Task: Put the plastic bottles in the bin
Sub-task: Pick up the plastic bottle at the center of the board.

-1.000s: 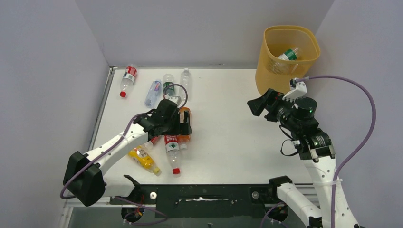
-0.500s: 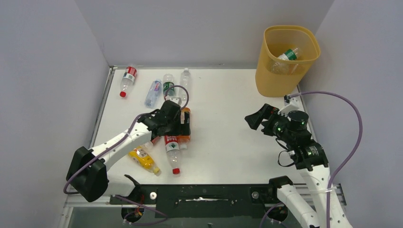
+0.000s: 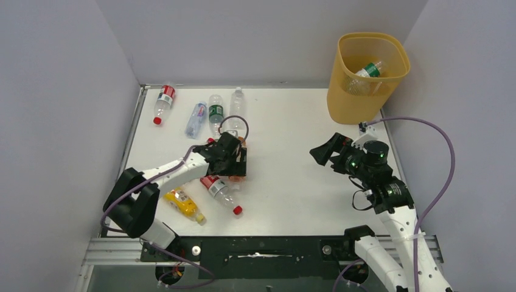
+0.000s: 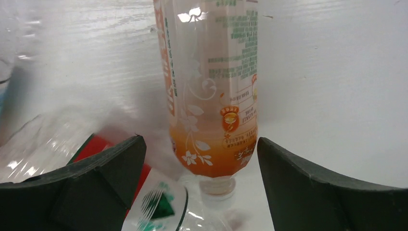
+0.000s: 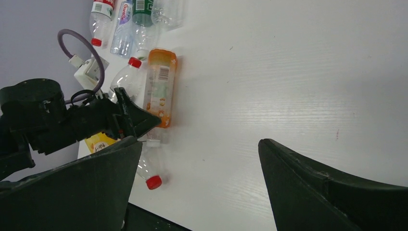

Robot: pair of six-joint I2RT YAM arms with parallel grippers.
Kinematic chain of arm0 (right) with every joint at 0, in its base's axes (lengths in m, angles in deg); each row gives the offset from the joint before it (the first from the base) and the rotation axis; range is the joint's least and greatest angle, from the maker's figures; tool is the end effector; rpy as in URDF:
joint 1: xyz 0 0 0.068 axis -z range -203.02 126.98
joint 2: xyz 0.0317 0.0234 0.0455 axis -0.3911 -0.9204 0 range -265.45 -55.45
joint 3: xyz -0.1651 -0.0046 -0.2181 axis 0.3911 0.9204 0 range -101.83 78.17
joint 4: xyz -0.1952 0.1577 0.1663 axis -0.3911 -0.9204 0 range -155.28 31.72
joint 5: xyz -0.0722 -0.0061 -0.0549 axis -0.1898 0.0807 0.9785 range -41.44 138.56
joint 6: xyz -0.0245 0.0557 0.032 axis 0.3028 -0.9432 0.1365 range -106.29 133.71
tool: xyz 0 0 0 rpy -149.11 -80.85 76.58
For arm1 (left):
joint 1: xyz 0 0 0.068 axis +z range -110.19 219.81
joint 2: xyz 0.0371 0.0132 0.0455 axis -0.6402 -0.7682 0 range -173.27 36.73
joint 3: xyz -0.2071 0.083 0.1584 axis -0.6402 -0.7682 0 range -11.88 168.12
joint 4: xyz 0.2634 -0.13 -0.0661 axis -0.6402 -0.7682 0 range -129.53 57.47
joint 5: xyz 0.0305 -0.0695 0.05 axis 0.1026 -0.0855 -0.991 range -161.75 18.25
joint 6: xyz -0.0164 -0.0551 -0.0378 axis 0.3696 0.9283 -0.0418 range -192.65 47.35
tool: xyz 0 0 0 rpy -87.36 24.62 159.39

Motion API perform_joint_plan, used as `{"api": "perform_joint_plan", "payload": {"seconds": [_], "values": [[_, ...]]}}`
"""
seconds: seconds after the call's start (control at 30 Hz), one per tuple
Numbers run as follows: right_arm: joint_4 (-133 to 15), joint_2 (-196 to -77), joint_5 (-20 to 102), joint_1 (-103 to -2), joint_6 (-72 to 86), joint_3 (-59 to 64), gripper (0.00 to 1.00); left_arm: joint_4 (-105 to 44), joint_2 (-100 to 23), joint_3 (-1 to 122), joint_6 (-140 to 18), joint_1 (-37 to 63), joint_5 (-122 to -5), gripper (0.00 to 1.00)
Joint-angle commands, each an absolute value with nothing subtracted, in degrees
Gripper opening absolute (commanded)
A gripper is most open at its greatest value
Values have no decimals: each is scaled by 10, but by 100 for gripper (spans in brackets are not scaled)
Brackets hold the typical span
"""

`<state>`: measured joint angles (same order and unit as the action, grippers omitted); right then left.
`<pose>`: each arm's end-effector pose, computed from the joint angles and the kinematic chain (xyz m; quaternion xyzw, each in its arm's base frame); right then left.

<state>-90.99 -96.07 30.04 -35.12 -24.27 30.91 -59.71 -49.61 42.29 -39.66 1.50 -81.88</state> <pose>0.2025 0.0616 0.3230 0.1044 0.8351 0.3449 0.4156 0.2757 -0.2053 0.1651 0.0213 0.9607 -0.0842 0.2635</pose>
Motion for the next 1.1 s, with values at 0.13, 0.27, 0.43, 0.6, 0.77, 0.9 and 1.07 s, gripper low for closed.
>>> {"api": "perform_joint_plan", "payload": {"seconds": [0.13, 0.27, 0.43, 0.6, 0.77, 0.9, 1.07], "values": [[-866, -967, 297, -355, -245, 311, 98, -566, -554, 456, -418, 13, -848, 87], [-840, -989, 288, -355, -249, 317, 98, -556, -555, 456, -422, 6, -849, 81], [-827, -1011, 283, -356, -247, 314, 98, -549, -548, 458, -428, 3, -852, 61], [-822, -1030, 283, -358, -243, 309, 98, -561, -523, 468, -434, -2, -853, 54], [-816, -1045, 284, -364, -250, 303, 98, -601, -495, 505, -441, -14, -843, 52], [-817, -1050, 292, -375, -254, 302, 98, -625, -469, 530, -440, -31, -818, 52], [-811, -1045, 312, -384, -259, 315, 98, -618, -431, 532, -436, -51, -757, 51]]}}
